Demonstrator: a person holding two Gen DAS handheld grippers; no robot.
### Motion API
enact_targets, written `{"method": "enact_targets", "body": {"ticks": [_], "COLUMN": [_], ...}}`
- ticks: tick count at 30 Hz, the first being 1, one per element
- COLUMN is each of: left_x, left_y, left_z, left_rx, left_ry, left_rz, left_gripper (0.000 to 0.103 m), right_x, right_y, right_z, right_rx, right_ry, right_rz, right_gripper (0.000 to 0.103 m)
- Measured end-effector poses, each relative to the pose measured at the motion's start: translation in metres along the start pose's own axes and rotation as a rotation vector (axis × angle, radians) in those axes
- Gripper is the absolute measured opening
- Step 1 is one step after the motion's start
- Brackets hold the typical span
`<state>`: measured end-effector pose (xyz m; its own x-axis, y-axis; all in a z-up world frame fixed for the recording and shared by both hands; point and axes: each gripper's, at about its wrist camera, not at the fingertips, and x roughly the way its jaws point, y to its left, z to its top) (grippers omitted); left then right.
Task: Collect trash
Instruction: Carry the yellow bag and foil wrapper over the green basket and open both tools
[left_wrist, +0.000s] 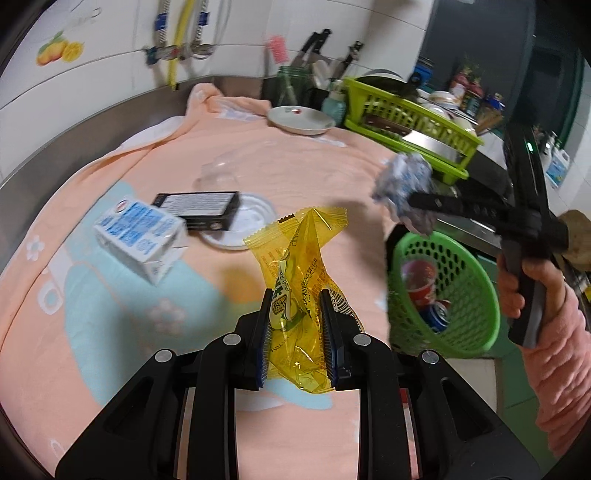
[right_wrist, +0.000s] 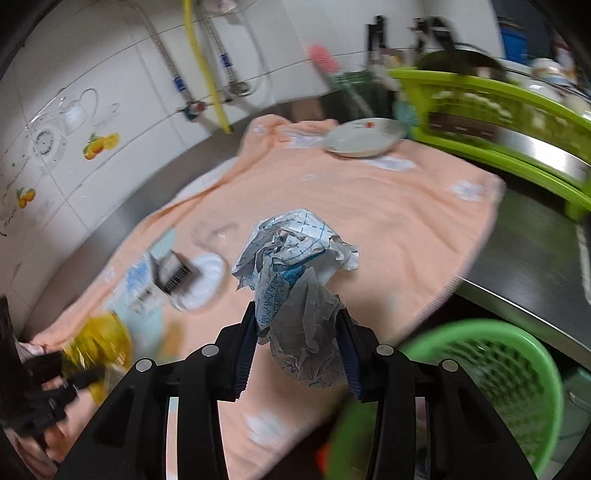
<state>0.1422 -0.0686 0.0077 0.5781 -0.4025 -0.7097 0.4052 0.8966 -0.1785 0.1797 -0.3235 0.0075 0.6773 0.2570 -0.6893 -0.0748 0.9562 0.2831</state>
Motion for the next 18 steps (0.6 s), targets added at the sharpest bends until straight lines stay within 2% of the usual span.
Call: {"method": "enact_targets", "body": {"ticks": [10,14,18], "left_x": [0.016,0.028,0.042], "left_y": [-0.066,-0.093,-0.119], "left_z": [0.003,0.004,0.006], "left_rx": [0.082,0.114,0.144], "left_ry": [0.021,0.044,0.071], "left_rz": [-0.105,-0.138,-0.167], "left_gripper": [0.023,0.023,0.023], "right_x": [-0.048,-0.053,-0.052], "right_y": [-0.101,-0.127,-0.146], "right_z": [-0.066,-0.087,-0.101], "right_rx": [0.097,0.130,0.169], "right_ry": [0.033,0.058,0.075], "right_rz": [-0.242,-0.290,-0.287], "right_gripper": [0.040,0.041,0.044]}}
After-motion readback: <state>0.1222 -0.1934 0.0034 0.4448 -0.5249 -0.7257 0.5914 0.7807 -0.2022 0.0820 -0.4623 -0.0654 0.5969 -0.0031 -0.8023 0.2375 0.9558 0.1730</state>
